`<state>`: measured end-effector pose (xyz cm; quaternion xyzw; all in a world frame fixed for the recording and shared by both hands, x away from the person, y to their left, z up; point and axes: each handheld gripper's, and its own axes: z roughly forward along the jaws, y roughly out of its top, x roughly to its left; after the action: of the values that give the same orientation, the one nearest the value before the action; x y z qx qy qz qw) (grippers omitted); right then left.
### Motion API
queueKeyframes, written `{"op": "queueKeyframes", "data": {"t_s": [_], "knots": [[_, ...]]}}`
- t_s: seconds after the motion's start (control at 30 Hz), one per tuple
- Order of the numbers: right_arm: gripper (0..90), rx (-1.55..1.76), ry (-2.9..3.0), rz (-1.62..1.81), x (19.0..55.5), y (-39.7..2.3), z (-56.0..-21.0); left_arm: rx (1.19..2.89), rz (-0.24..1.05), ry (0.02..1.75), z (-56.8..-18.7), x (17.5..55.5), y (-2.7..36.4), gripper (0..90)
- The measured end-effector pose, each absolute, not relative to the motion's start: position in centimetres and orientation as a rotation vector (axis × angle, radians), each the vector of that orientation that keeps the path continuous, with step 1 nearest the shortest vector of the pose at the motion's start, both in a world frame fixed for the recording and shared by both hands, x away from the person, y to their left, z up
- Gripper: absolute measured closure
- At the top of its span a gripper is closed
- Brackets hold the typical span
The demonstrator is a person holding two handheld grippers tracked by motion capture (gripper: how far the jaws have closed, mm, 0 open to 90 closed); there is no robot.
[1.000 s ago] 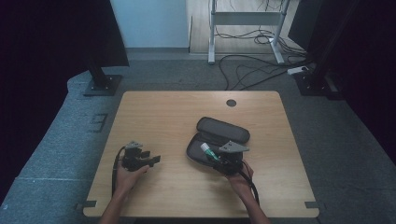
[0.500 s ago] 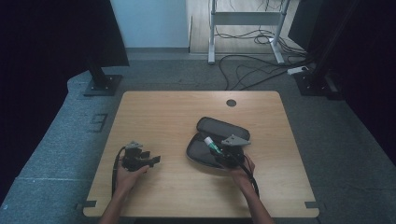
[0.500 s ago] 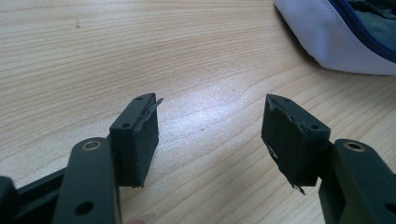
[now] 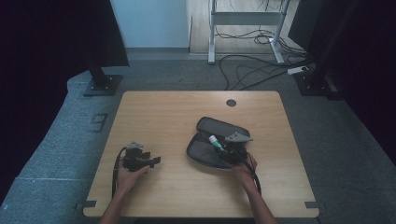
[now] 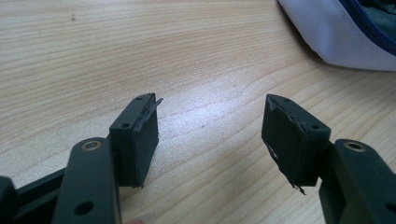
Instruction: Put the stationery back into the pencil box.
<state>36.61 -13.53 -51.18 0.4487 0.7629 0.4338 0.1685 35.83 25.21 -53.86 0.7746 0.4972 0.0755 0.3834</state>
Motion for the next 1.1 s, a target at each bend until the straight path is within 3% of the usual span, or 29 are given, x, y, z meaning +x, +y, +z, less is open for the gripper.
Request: {"op": "queueKeyframes", "data": {"t_s": [0.77, 1.0, 1.1], "knots": [[63.7, 1.184, 2.259, 1.012, 36.5, -12.2, -52.5, 1.979, 0.186, 1.262, -53.9, 35.8, 25.1, 36.0], [50.4, 1.181, 2.226, 1.025, 36.1, -12.3, -51.9, 1.978, 0.185, 1.262, -53.9, 35.8, 25.1, 35.9], [48.8, 1.193, 2.223, 1.072, 35.7, -12.3, -51.8, 1.974, 0.183, 1.265, -53.9, 35.7, 25.1, 35.9]]}}
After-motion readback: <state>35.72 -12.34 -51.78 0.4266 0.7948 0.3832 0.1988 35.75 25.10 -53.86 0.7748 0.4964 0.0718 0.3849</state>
